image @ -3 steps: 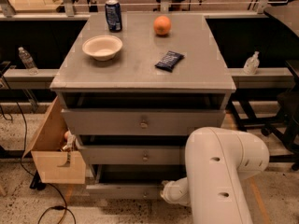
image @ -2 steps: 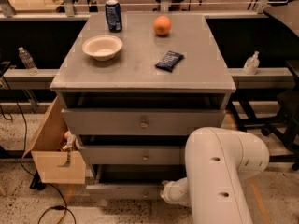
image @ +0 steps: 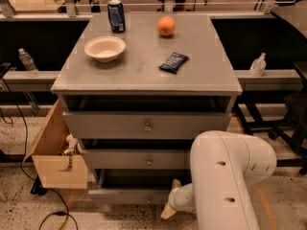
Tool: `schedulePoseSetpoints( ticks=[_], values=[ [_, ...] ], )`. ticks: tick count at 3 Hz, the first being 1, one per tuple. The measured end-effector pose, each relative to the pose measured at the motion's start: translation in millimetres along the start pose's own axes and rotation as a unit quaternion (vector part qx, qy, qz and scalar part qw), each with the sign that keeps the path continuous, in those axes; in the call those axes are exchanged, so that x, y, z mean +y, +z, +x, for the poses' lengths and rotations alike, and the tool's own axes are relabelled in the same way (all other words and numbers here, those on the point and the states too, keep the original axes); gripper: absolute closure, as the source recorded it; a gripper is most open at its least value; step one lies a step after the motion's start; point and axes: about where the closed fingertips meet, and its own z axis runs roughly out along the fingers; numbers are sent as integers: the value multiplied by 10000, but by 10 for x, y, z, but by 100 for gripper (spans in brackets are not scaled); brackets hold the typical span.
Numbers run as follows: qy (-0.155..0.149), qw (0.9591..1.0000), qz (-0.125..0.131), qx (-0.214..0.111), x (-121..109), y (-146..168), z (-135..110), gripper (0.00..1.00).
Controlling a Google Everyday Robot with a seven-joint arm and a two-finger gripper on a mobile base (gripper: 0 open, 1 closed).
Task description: Open bottom drawer
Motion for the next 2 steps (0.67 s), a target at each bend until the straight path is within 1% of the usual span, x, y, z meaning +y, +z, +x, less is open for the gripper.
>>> schedulePoseSetpoints(
  ticks=[1,2],
  values=[
    [0,10000,0,0,0,0,0,0],
    [-56,9999,-62,71,-17,34,-20,0]
  ],
)
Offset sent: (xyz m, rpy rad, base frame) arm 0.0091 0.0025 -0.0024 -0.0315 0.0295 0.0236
